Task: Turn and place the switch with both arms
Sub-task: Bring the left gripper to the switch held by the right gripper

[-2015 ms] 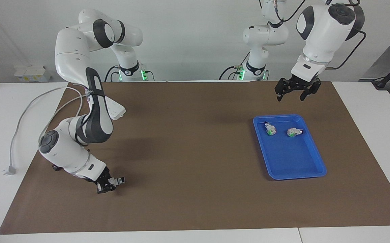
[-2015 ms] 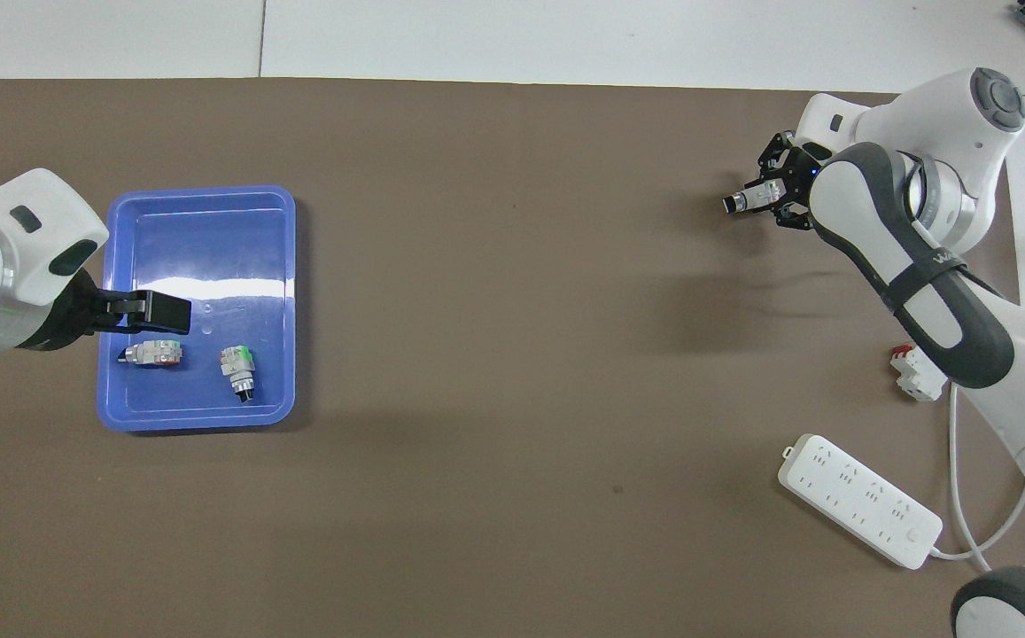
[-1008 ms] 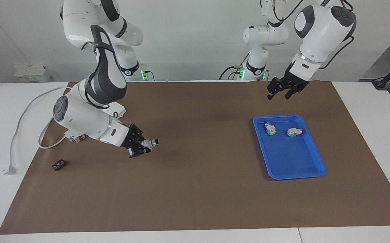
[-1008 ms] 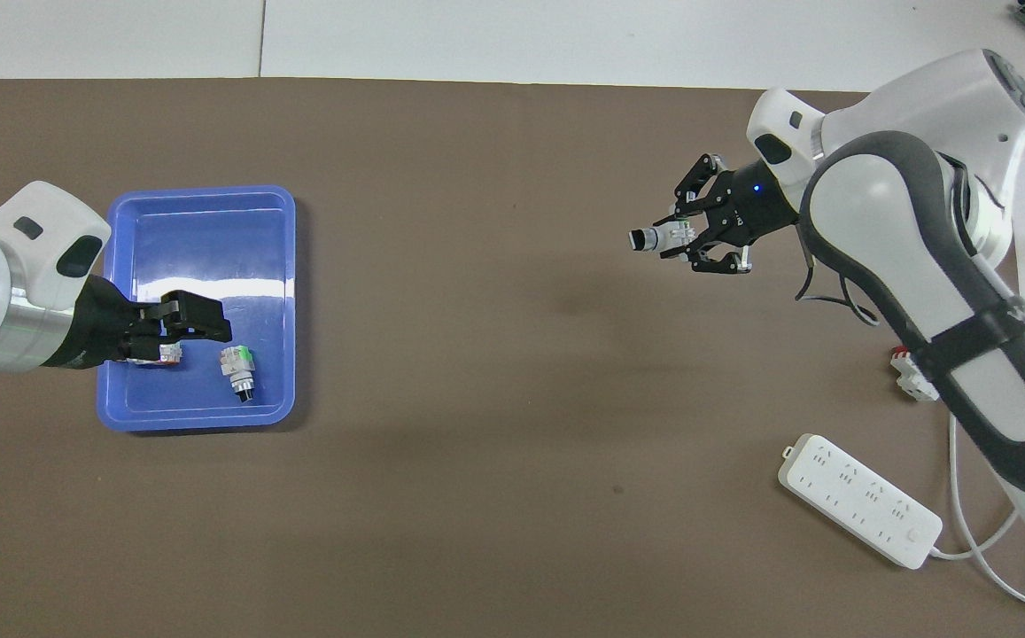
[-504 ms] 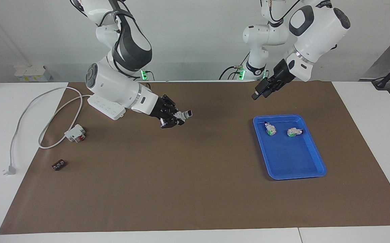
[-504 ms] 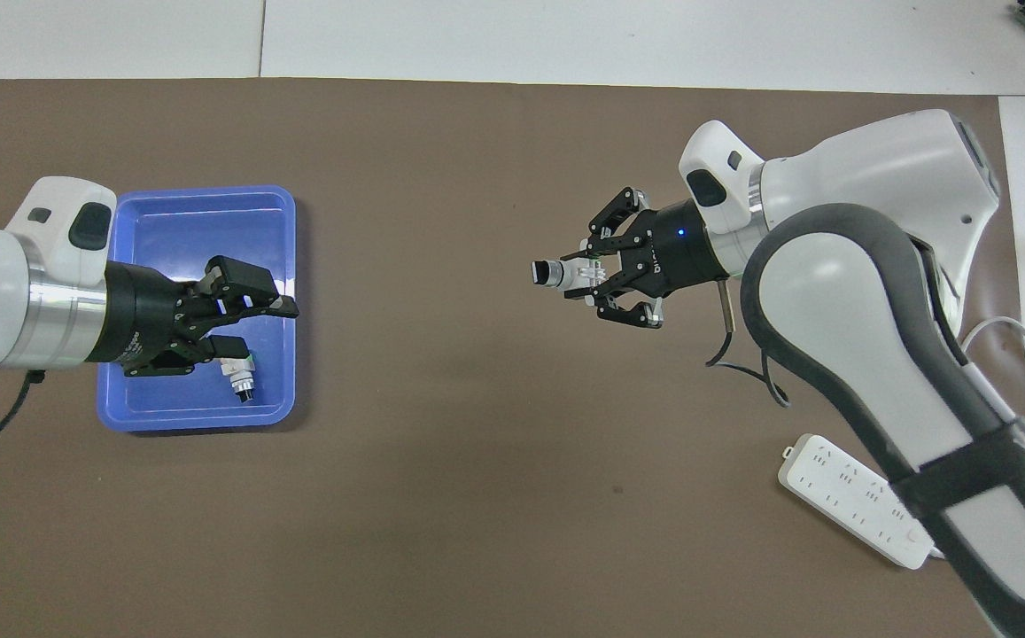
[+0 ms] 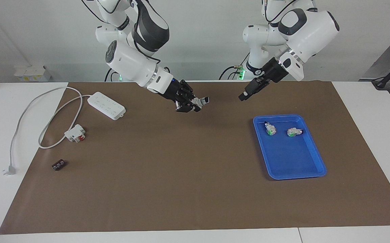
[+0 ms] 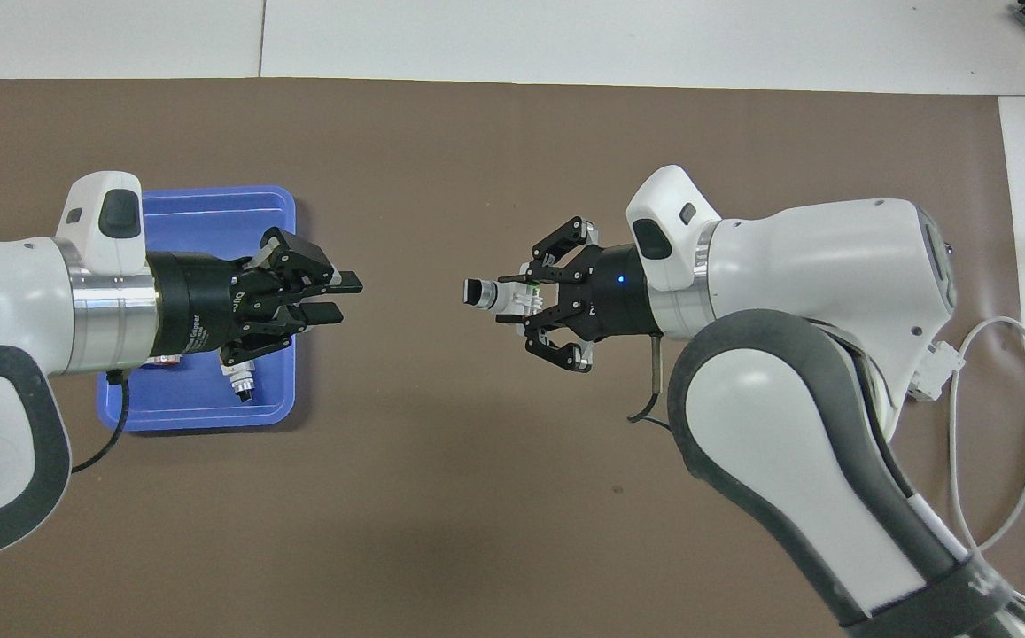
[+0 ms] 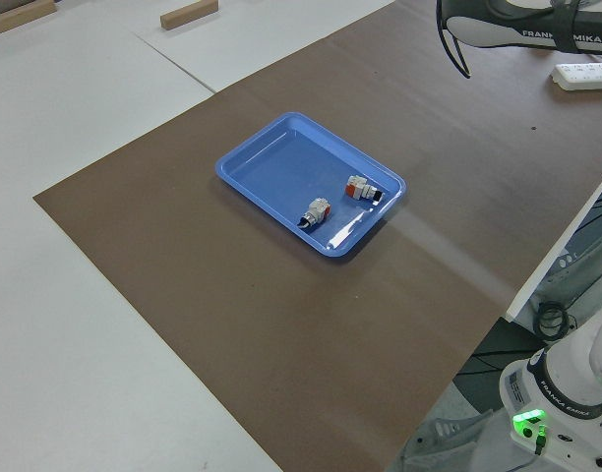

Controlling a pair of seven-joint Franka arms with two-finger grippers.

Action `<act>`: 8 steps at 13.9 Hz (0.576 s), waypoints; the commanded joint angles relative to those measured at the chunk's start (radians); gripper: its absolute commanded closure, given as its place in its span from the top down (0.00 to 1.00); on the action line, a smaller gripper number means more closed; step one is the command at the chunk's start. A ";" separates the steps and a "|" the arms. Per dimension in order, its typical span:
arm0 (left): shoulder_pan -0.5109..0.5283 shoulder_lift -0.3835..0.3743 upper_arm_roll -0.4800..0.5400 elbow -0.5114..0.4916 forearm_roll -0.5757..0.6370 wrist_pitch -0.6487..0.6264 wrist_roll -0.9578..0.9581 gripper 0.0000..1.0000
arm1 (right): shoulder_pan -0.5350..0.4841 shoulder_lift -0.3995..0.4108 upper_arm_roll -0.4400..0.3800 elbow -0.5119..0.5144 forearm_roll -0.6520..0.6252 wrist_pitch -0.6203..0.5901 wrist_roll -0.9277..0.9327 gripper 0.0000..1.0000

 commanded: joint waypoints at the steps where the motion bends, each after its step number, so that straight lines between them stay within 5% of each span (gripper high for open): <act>1: -0.073 -0.021 0.007 -0.031 -0.031 0.095 -0.017 0.36 | 0.029 -0.061 -0.001 -0.076 0.064 0.075 0.012 0.00; 8: -0.112 -0.014 0.007 -0.017 -0.022 0.112 0.219 0.41 | 0.030 -0.063 -0.001 -0.079 0.068 0.078 0.012 0.00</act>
